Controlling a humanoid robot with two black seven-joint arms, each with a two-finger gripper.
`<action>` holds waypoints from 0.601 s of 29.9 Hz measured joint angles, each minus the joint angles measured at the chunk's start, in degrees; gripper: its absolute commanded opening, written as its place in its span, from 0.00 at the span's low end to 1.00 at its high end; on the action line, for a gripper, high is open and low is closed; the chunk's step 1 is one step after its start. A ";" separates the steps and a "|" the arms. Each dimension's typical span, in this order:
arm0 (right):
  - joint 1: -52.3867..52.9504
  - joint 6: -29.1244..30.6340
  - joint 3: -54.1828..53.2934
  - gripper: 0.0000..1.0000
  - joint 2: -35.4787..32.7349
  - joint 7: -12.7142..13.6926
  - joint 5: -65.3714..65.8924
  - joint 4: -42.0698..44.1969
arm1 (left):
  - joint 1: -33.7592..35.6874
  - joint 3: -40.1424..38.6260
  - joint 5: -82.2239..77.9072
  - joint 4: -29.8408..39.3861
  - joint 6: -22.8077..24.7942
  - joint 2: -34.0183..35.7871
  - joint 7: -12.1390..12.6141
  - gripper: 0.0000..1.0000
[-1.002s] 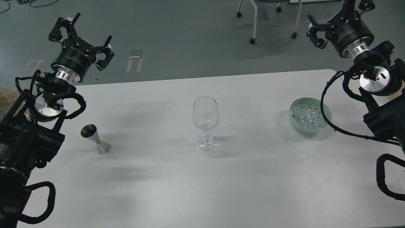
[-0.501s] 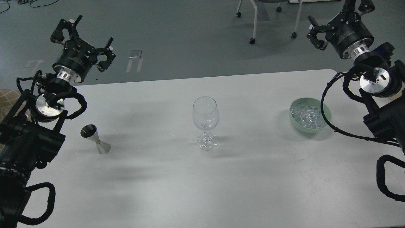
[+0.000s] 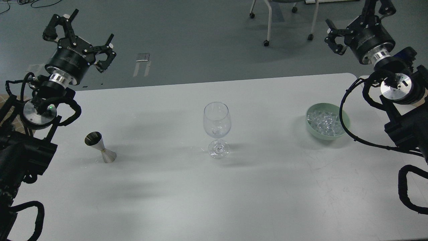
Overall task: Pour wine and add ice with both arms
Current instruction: 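Raise the left gripper and open it above the metal jigger, then lower the open left gripper toward the metal jigger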
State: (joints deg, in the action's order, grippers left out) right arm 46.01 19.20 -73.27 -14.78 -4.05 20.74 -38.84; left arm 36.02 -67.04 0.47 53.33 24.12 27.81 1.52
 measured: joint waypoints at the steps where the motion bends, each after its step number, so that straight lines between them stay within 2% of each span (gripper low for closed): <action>1: -0.03 -0.02 -0.01 1.00 -0.02 0.00 0.00 0.00 | -1.42 -0.26 0.76 2.18 -0.70 0.71 0.02 0.98; 7: -0.52 -0.05 -0.24 1.00 -0.27 0.00 0.00 -0.01 | -13.05 -5.76 4.58 16.30 -5.13 4.47 1.26 0.97; 11: -1.00 -0.05 -0.33 1.00 -0.32 -0.08 0.00 -0.06 | -21.59 -9.91 4.87 23.74 -5.99 6.57 2.06 0.97; 18: -2.03 -0.05 -0.54 1.00 -0.34 -0.19 0.00 -0.09 | -41.00 -19.14 6.21 37.47 -6.83 8.84 2.16 0.96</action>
State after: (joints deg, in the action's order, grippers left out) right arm 43.98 19.15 -73.81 -15.11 -4.23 20.74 -38.94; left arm -4.98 -86.18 6.68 90.81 17.29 36.65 3.69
